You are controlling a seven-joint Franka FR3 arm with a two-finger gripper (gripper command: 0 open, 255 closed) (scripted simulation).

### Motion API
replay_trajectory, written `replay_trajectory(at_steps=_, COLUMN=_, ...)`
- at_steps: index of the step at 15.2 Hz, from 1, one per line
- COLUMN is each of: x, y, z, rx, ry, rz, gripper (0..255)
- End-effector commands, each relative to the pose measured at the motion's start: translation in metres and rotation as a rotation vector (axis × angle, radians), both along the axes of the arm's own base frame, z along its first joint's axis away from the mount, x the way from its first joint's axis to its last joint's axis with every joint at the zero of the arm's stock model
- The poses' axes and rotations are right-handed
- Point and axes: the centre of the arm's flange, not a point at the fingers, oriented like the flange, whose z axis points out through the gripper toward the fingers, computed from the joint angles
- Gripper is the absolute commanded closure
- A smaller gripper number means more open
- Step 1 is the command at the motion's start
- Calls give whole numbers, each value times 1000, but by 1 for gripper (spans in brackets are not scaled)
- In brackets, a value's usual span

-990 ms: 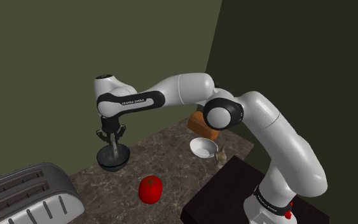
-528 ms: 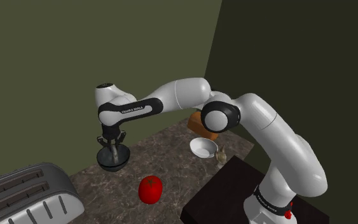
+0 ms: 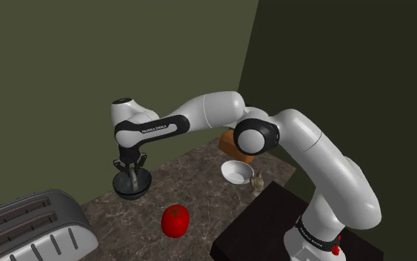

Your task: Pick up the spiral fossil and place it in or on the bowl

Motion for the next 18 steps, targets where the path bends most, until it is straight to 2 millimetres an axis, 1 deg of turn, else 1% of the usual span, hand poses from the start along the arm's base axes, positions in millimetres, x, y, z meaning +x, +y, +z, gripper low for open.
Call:
replay_trajectory(at_steps=1, x=0, y=0, z=0, rx=0, ry=0, rz=0, gripper=0)
replay_trajectory(at_steps=6, x=0, y=0, z=0, rx=0, ry=0, rz=0, gripper=0)
replay_trajectory(at_steps=9, x=2, y=1, z=39, rx=0, ry=0, rz=0, gripper=0)
replay_trajectory(at_steps=10, x=3, y=1, z=50, rx=0, ry=0, rz=0, gripper=0)
replay_trajectory(at_steps=18, x=3, y=1, z=50, rx=0, ry=0, rz=0, gripper=0)
